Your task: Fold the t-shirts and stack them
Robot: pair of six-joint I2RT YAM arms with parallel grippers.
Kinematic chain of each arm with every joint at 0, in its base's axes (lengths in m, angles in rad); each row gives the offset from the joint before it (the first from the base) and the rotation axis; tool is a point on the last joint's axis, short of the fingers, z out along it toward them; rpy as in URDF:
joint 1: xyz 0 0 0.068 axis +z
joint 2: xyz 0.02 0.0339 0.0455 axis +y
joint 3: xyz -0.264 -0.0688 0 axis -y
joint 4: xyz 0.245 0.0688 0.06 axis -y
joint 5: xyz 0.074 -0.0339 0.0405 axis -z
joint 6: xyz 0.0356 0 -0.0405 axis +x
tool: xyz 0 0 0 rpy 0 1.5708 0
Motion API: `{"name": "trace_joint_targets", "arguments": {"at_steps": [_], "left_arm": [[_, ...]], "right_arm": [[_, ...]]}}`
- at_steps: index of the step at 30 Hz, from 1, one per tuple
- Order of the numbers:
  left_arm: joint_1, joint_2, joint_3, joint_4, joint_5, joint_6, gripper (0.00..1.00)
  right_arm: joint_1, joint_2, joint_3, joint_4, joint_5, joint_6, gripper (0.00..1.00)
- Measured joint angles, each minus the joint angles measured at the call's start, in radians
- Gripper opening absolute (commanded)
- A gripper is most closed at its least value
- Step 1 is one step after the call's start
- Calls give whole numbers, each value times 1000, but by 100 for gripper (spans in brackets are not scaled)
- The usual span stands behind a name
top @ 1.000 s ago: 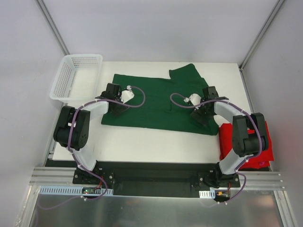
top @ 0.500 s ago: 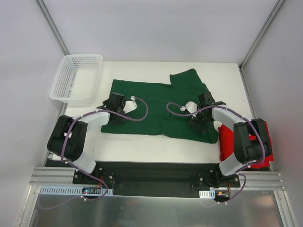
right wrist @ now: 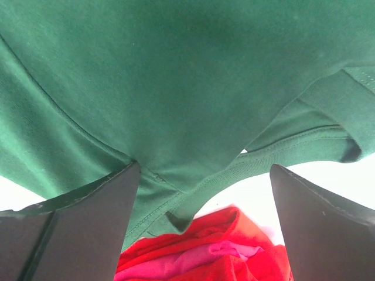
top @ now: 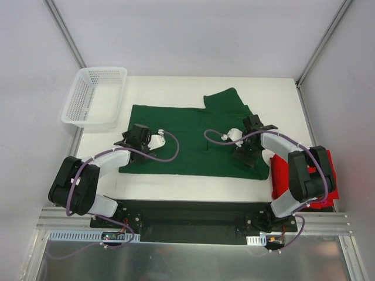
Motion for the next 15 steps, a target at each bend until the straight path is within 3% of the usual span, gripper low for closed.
{"name": "trace_joint_targets", "arguments": {"at_steps": [15], "left_arm": [[0,-78,-45,-88,-2,5,99]], "right_arm": [[54,-6,-16,-58,1,-11,96]]}}
